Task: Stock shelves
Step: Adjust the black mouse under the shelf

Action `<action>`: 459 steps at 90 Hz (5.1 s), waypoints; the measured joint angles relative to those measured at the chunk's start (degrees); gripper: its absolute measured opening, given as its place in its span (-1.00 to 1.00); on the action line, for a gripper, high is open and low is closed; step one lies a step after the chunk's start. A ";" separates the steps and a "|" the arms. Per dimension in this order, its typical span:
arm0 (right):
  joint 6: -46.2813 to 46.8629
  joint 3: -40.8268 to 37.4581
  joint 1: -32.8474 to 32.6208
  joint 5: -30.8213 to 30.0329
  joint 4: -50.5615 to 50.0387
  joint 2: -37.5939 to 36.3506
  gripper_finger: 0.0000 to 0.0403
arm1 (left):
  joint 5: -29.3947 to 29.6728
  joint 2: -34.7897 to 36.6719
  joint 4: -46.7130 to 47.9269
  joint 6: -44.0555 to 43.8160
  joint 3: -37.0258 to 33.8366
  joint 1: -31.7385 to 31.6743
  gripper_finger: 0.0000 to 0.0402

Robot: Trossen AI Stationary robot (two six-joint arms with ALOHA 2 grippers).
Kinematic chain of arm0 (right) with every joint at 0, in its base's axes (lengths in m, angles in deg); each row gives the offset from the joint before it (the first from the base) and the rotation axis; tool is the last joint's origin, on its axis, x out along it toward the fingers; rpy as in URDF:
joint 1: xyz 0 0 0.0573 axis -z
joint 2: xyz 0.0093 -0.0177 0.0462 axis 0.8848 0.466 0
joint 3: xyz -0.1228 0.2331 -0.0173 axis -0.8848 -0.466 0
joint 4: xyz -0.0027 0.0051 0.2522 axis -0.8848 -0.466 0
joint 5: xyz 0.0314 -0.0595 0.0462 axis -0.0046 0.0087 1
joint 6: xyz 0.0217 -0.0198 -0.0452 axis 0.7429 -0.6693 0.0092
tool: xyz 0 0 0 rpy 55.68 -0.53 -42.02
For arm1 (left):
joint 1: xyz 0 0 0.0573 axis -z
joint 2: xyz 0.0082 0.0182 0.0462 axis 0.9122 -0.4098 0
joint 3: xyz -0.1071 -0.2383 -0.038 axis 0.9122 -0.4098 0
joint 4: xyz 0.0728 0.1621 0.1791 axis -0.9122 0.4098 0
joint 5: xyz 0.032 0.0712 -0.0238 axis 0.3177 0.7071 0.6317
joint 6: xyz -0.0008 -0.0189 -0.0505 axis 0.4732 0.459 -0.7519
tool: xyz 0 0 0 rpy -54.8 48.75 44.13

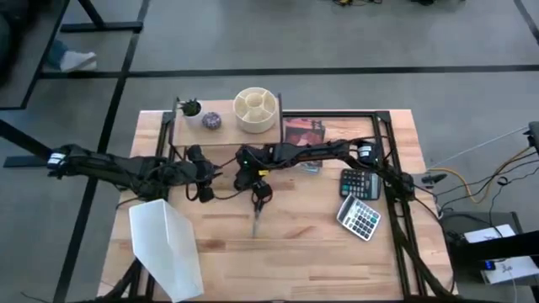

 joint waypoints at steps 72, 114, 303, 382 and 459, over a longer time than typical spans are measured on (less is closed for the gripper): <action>22.39 -0.04 -1.92 -8.14 0.51 1.76 0.29 | 0.04 0.00 -0.38 -0.58 -0.02 0.00 -0.63; 42.17 5.25 -4.30 -12.97 -2.78 1.49 0.24 | -0.04 0.00 -0.27 -0.56 -0.02 0.00 -0.63; 29.10 17.09 0.03 -11.33 -15.06 9.17 0.79 | -0.15 0.00 -0.12 -0.82 -0.09 0.02 -0.63; 74.55 16.61 -3.17 -19.17 -19.77 10.47 0.81 | -0.28 0.02 0.04 -1.02 -0.09 0.02 -0.63; 76.76 16.59 -6.28 -12.64 -19.08 10.22 0.81 | -0.09 0.00 0.54 -1.47 -0.09 0.02 -0.63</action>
